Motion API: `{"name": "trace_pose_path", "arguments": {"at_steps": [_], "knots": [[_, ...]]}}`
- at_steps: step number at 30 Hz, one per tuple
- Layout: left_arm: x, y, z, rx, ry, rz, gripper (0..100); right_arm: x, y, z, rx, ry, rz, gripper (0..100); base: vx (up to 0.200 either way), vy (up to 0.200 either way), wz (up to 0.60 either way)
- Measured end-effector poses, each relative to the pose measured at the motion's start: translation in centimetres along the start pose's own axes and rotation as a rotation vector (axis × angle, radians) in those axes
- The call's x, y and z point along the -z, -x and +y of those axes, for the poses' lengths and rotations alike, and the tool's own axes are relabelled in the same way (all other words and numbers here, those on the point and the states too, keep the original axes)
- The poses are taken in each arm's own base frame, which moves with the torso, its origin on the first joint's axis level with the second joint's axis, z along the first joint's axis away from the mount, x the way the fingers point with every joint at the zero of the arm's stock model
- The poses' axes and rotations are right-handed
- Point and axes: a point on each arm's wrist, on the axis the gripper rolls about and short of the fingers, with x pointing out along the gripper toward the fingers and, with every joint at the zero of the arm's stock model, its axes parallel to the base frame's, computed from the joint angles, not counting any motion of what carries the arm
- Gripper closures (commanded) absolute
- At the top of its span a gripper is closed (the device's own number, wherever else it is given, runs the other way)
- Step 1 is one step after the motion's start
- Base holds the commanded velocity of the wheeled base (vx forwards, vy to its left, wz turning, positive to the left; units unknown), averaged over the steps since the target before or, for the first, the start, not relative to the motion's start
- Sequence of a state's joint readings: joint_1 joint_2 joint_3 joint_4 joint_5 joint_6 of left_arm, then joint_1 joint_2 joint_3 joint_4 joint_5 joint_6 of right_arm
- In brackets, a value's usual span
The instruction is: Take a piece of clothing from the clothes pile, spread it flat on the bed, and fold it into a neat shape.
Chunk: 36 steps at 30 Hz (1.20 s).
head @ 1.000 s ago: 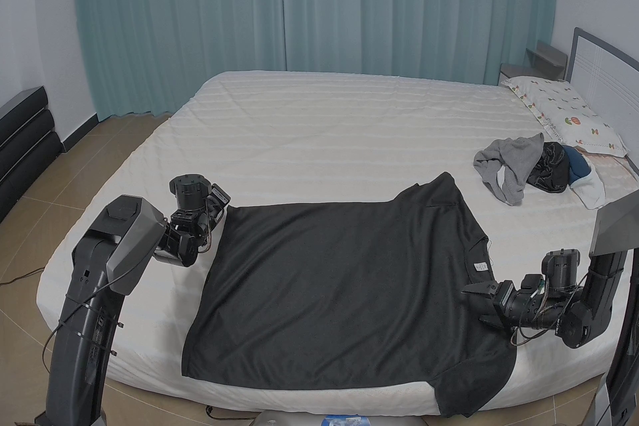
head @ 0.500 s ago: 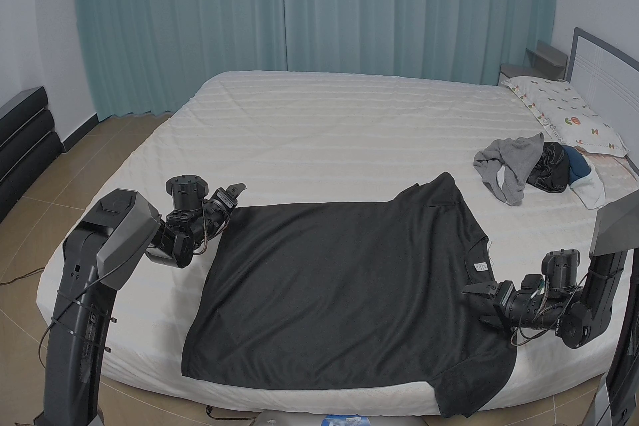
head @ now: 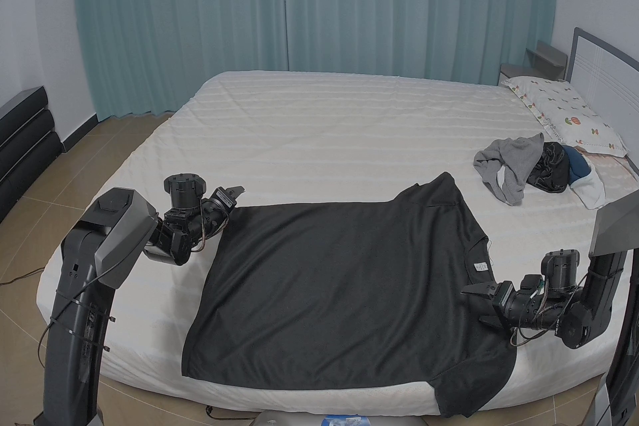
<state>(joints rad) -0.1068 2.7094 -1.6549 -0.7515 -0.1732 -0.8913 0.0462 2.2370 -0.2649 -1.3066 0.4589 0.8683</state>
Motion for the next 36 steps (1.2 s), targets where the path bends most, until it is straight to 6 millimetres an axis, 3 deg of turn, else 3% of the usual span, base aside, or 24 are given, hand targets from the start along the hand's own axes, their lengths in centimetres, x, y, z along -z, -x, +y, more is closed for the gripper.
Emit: {"name": "trace_pose_path", "arguments": {"at_steps": [21, 36], "knots": [[-1.5, 0.0, 0.2, 0.013, -0.015, -0.106, 100, 0.0, -0.1, -0.1, -0.022, 0.016, -0.02, 0, 0.0, 0.0, 0.0], [-2.4, -1.0, 0.3, -0.015, -0.018, -0.221, 100, 0.1, -0.2, -0.2, -0.019, 0.012, -0.019, 0, 0.0, 0.0, 0.0]]}}
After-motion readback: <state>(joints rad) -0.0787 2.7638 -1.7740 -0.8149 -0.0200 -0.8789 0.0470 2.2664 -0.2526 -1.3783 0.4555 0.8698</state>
